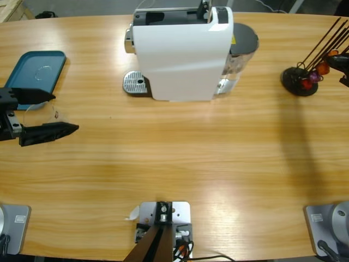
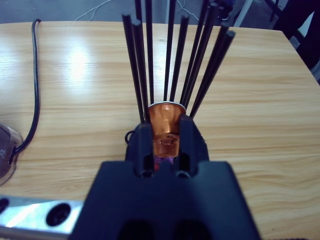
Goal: Pour coffee
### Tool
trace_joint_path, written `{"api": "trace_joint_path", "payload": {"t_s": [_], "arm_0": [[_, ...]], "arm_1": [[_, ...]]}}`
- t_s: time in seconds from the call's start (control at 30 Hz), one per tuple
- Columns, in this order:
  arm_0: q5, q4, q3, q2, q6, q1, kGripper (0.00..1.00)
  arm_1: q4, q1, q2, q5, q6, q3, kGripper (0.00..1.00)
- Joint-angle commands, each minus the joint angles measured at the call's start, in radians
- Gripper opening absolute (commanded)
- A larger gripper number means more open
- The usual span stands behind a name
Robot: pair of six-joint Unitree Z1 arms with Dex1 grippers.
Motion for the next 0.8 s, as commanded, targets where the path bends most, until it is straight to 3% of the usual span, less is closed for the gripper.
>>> {"api": "trace_joint_path", "payload": {"t_s": [0.03,0.23,0.53,0.6,0.63,0.77,0.8], "arm_0": [[-0.007,-0.025,0.065,-0.011,-0.015,-0.008,0.987],[-0.007,-0.047,0.080,-0.009,-0.015,-0.008,0.987],[-0.008,-0.048,0.092,-0.028,-0.017,-0.008,0.987],[-0.009,-0.048,0.092,-0.027,-0.019,-0.008,0.987],[-0.010,-0.048,0.092,-0.025,-0.019,-0.008,0.987],[-0.014,-0.050,0.091,-0.023,-0.020,-0.008,0.987],[-0.014,-0.050,0.091,-0.024,-0.020,-0.008,0.987]], "arm_1": [[0.058,-0.011,-0.048,-0.010,-0.021,-0.003,0.000],[0.175,-0.011,-0.134,-0.011,-0.033,-0.064,0.000],[0.211,-0.009,-0.146,-0.008,-0.041,-0.118,0.013],[0.219,-0.002,-0.155,-0.012,-0.039,-0.112,0.307],[0.224,0.004,-0.157,-0.018,-0.038,-0.111,0.364],[0.217,0.045,-0.157,-0.049,-0.014,-0.074,0.381],[0.217,0.046,-0.164,-0.050,-0.013,-0.070,0.443]]}}
